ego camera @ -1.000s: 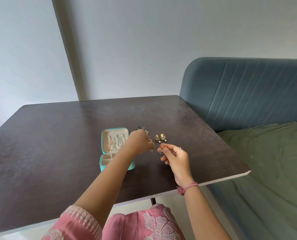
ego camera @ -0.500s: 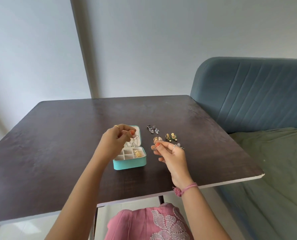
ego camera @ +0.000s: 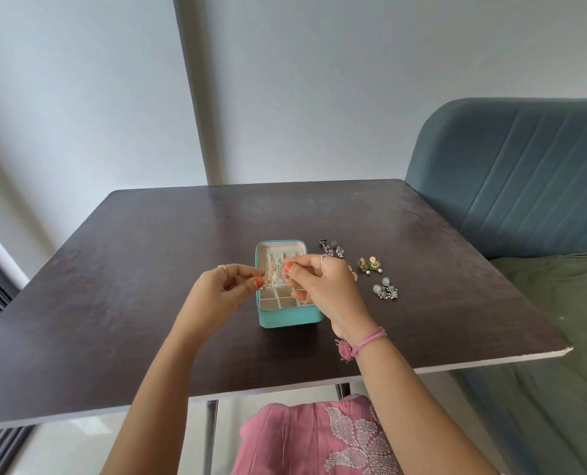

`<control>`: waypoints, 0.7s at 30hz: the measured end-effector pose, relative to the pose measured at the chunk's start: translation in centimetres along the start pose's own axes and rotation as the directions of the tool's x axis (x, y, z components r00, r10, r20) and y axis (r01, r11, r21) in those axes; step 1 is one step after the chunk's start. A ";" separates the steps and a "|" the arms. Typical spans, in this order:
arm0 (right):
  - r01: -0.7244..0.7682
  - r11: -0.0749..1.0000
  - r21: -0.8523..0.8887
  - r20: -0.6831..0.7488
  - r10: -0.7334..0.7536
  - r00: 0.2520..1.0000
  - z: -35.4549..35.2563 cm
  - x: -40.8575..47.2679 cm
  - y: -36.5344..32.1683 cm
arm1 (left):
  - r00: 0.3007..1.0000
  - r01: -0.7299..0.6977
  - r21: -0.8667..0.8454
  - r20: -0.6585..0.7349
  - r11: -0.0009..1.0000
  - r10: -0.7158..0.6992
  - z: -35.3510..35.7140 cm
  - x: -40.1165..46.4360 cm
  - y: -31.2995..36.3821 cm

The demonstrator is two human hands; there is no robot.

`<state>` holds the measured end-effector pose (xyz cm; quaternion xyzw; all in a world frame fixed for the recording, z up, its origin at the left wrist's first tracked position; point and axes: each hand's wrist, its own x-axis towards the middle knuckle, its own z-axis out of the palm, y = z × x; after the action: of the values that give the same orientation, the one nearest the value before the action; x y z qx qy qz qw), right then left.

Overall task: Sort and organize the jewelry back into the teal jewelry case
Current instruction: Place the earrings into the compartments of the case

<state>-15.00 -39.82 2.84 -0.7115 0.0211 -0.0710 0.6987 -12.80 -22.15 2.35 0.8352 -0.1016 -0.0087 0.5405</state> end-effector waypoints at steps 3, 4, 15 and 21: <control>-0.038 0.999 0.025 -0.013 0.038 0.999 -0.1 -0.4 0.6 | 0.999 0.036 -0.015 0.007 0.999 -0.036 -0.1 -0.2 -0.2; -0.050 0.998 0.032 -0.012 0.051 0.999 -0.2 -0.5 0.7 | 0.999 0.045 -0.015 0.011 0.999 -0.045 -0.1 -0.2 -0.2; -0.097 0.993 0.062 -0.036 0.100 0.994 -0.5 -1.9 3.0 | 0.996 0.059 0.002 0.071 0.998 -0.059 0.4 -1.0 -0.6; -0.062 0.997 0.055 -0.083 0.066 0.994 -0.4 -2.5 4.0 | 0.988 0.021 0.147 0.146 0.989 -0.043 0.9 -1.4 -0.6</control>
<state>-17.27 -39.96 -1.31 -0.6884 0.0716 -0.0791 0.7174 -14.18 -22.46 1.32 0.8708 -0.1284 -0.0721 0.4691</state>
